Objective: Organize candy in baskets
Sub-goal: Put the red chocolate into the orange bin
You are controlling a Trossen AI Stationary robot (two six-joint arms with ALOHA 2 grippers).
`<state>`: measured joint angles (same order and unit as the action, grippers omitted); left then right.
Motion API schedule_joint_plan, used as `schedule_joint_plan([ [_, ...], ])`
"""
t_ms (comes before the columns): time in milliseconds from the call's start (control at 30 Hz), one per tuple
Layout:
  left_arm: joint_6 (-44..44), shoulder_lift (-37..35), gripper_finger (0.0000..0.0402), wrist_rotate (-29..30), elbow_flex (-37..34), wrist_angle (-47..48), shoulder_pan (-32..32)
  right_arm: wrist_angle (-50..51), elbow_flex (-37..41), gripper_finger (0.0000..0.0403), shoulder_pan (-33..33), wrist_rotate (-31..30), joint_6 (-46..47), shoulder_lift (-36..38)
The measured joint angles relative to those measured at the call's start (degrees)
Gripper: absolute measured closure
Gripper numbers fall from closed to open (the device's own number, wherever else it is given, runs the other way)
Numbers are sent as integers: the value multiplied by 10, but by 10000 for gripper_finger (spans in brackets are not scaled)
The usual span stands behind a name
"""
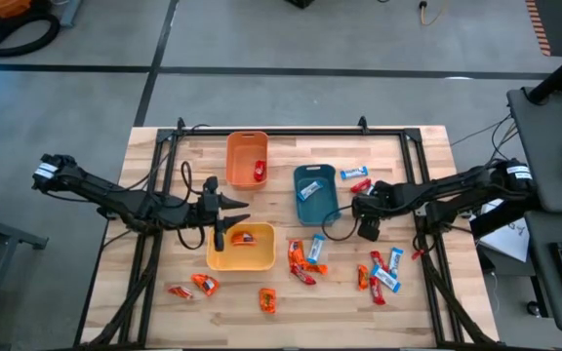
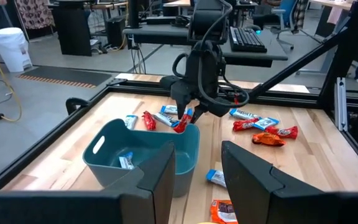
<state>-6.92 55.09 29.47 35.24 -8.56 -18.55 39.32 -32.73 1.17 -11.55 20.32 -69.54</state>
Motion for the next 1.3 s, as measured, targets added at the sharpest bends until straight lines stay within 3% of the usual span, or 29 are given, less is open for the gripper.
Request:
schedule_joint_plan([
  [333,19,0,287,0,0,-4,0,-12,5,357,0,14,0,5],
  [467,19,0,287,0,0,-4,0,-12,5,386,0,22,0,5],
  [800,19,0,287,0,0,-4,0,53,-83,382,0,30,-3,29],
  [1100,18,0,287,0,0,-4,0,44,-188,381,0,-37,-41,54],
  [1300,9,0,287,19,0,-7,0,-147,-201,381,0,-20,-106,52],
])
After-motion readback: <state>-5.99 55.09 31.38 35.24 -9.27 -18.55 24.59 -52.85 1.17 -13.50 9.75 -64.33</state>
